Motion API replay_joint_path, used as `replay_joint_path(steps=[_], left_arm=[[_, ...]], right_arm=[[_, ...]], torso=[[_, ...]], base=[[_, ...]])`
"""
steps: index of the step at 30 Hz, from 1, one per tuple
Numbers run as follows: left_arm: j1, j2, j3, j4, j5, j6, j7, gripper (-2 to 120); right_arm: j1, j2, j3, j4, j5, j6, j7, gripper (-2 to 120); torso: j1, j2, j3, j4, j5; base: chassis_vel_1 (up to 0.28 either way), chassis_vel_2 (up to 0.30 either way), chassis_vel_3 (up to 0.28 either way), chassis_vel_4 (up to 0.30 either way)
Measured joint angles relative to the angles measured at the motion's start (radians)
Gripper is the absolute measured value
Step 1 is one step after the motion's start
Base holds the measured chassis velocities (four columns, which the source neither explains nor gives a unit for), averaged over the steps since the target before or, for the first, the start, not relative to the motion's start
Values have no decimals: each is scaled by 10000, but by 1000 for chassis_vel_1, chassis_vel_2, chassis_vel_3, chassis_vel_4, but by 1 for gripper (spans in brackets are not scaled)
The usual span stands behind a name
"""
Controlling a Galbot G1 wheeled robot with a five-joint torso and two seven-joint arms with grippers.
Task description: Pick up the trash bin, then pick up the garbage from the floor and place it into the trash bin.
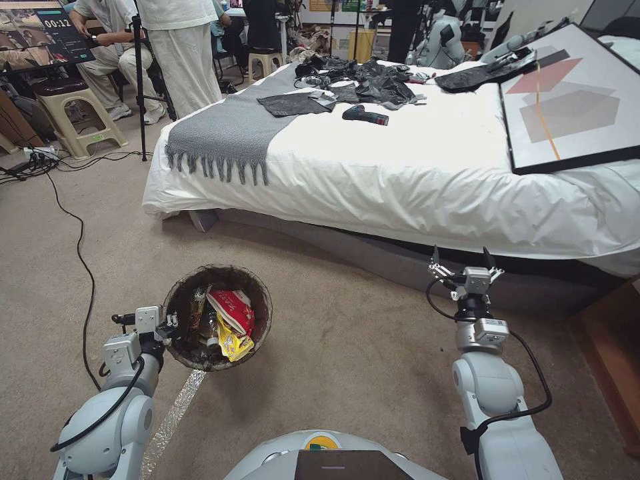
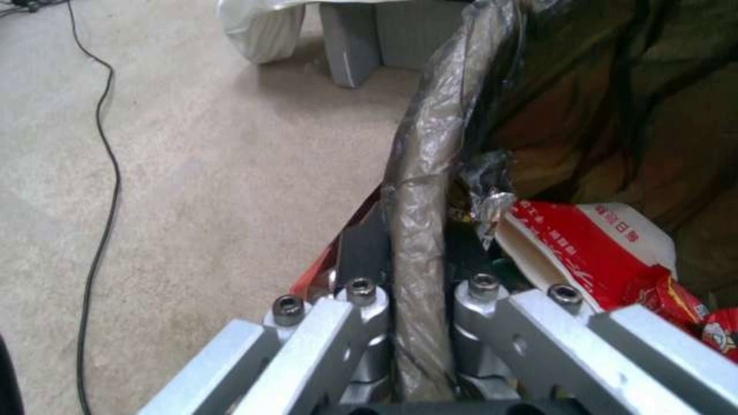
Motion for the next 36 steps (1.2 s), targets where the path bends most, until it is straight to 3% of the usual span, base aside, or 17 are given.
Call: replay_joint_path(steps=[36], left_arm=[[-204, 20, -32, 92, -93, 356, -150, 4]], right_arm=[[24, 164, -191, -367, -411, 88, 84, 100]], torso=[[0, 0, 0, 0, 1]], base=[[25, 24, 26, 25]])
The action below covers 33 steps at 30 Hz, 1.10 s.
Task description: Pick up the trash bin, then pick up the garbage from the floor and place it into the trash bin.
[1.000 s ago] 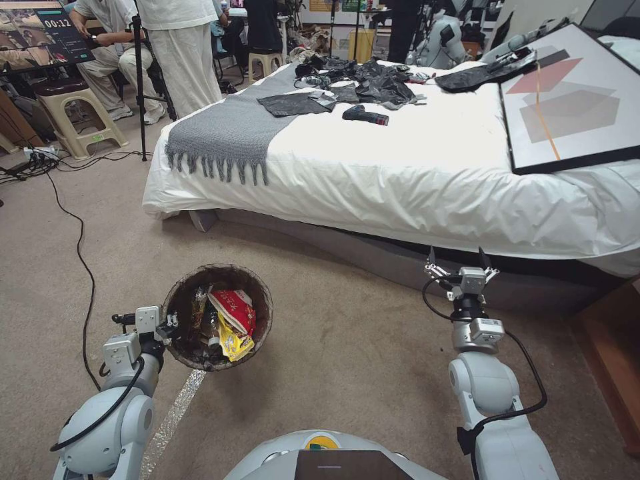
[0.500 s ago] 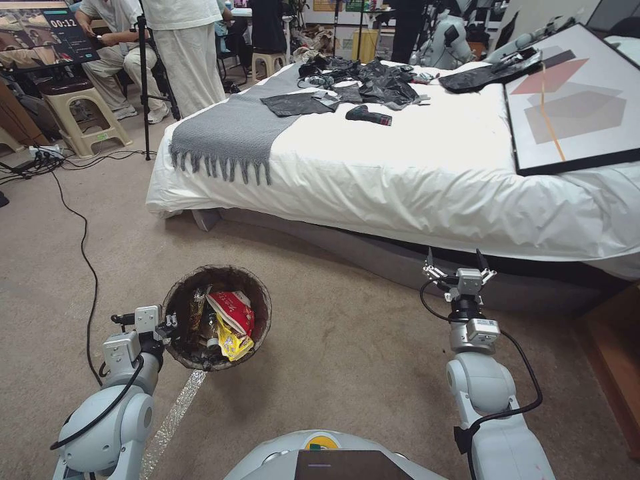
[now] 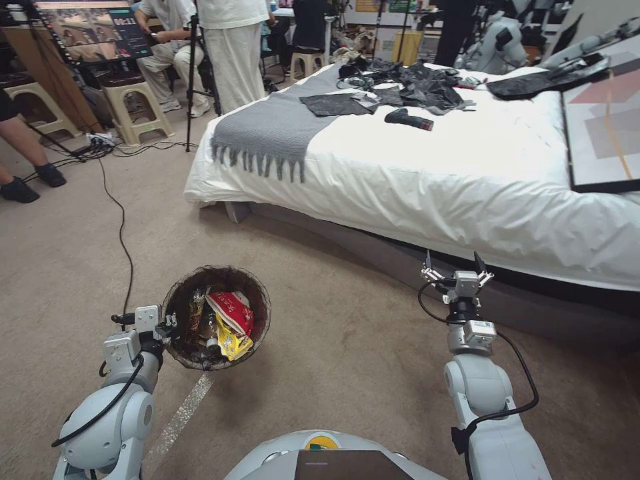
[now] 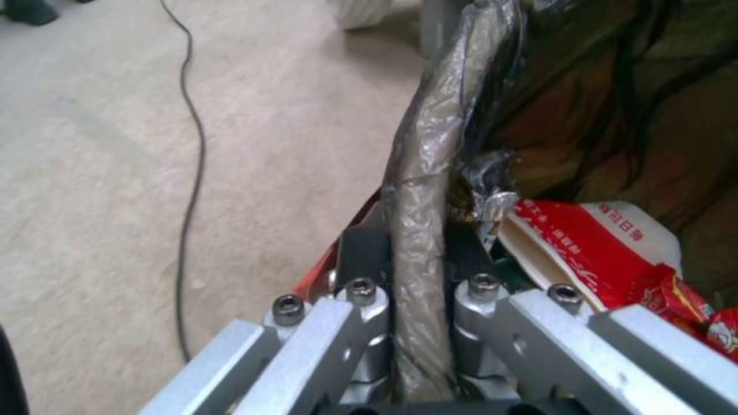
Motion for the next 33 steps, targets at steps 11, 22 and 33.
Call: replay_joint_path(steps=[11, 22, 33], left_arm=[[9, -22, -15, -1, 0, 6, 5, 4], [31, -40, -48, 25, -1, -3, 8, 4], [51, -41, -73, 19, -36, -14, 7, 4]], right_arm=[[17, -1, -30, -96, -69, 37, -3, 100], [12, -7, -74, -166, -129, 86, -12, 100], [34, -11, -136, -231, -210, 113, -15, 100]], torso=[[0, 0, 0, 1, 0], [0, 0, 0, -1, 0], [0, 0, 0, 0, 0]], base=[[71, 73, 72, 67], [62, 61, 58, 69], [68, 69, 70, 65]])
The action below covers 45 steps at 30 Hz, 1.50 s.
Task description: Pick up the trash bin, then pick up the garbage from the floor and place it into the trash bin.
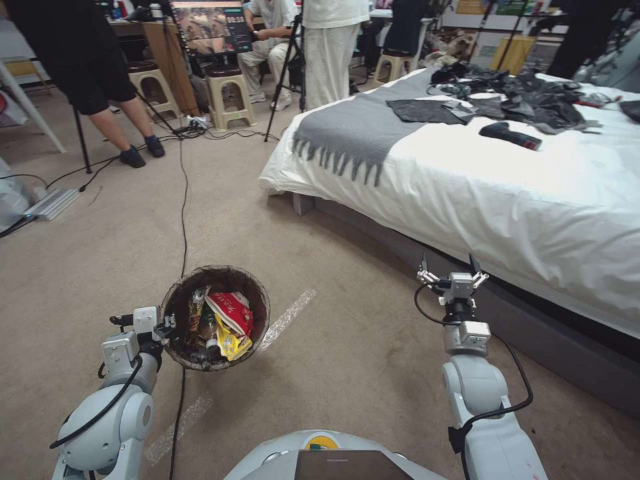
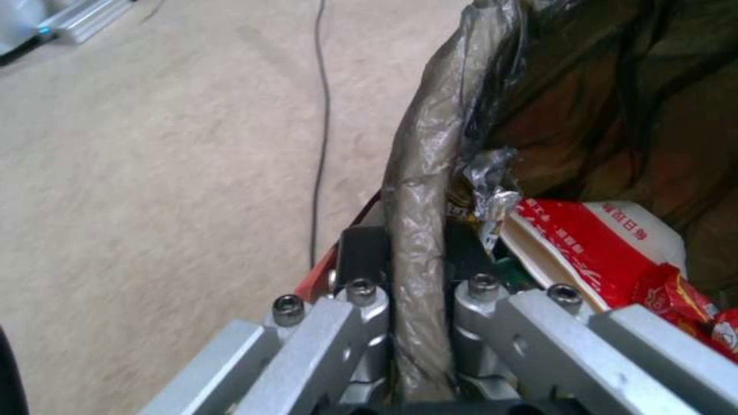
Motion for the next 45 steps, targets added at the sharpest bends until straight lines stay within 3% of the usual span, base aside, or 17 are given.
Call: replay_joint_path(steps=[45], left_arm=[[-116, 9, 39, 45, -155, 17, -56, 4]], right_arm=[[-3, 43, -199, -202, -218, 97, -2, 100]], torso=[[0, 0, 0, 0, 0]], base=[[71, 72, 71, 69]])
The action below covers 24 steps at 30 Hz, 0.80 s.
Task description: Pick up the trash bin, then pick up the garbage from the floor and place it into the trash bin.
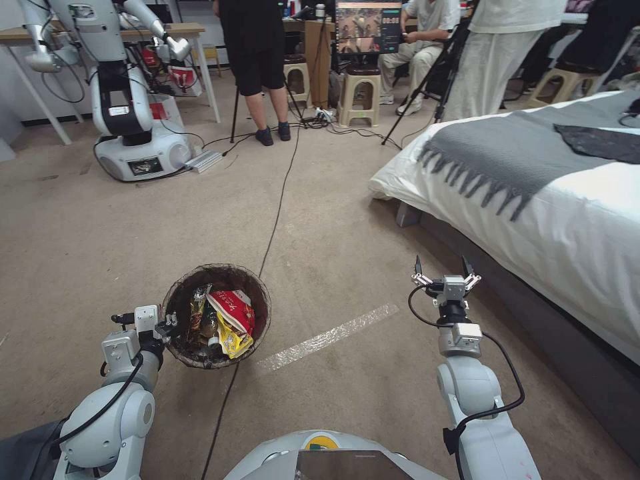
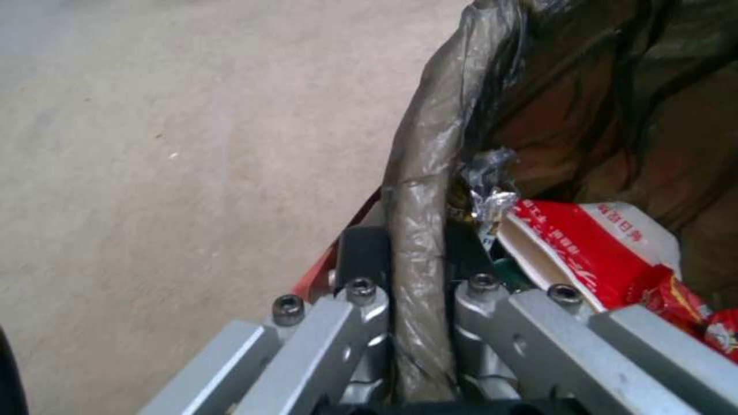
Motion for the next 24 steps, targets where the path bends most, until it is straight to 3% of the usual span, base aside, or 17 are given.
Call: replay_joint_path(steps=[24], left_arm=[[-70, 12, 75, 24, 21, -69, 28, 4]], right_arm=[[-8, 2, -68, -69, -97, 36, 7, 100]], torso=[[0, 0, 0, -1, 0]], base=[[72, 69, 70, 73]])
